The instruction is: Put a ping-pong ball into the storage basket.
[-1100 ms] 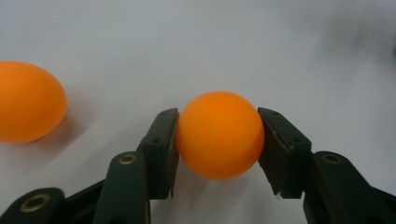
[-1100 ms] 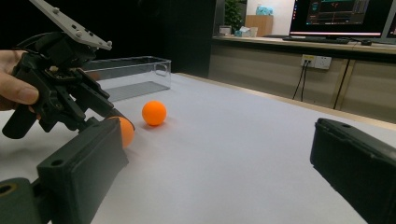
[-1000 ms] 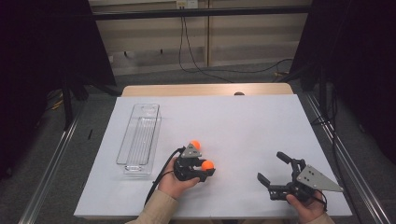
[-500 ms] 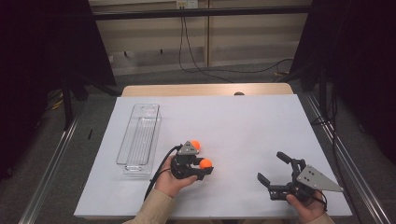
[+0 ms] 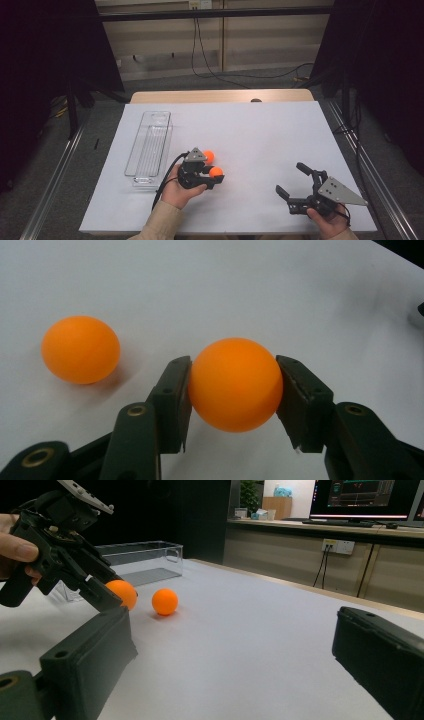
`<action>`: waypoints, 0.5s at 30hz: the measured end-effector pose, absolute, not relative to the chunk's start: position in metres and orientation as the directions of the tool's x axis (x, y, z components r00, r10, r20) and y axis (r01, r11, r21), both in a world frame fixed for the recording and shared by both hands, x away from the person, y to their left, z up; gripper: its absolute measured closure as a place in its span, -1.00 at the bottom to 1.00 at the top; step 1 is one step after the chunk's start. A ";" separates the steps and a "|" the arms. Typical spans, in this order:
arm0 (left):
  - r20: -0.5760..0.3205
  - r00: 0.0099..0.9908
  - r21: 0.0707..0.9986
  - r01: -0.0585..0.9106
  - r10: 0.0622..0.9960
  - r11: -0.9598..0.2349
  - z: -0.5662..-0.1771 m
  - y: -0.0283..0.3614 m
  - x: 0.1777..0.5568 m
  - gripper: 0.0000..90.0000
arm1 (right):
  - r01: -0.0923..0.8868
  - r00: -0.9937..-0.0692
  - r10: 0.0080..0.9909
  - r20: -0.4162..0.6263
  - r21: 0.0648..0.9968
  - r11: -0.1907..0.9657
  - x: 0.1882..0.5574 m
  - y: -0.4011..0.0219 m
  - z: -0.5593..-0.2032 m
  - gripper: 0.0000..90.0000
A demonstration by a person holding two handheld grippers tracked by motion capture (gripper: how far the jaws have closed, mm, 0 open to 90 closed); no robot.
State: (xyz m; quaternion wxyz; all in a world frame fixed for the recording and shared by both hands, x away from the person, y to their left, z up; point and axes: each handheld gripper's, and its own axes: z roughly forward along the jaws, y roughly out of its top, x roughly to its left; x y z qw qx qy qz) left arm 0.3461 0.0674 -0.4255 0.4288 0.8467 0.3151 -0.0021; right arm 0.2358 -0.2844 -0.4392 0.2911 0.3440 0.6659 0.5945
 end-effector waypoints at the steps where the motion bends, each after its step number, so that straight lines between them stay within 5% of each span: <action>1: -0.277 0.800 0.723 0.538 0.532 -0.433 -0.425 0.068 0.347 0.13 | 0.111 -0.593 0.805 0.021 0.992 0.056 0.236 -0.284 -0.439 -0.95; 15: -0.278 0.790 0.717 0.549 0.546 -0.429 -0.419 0.076 0.350 0.13 | 0.111 -0.594 0.804 0.022 0.992 0.055 0.236 -0.284 -0.439 -0.95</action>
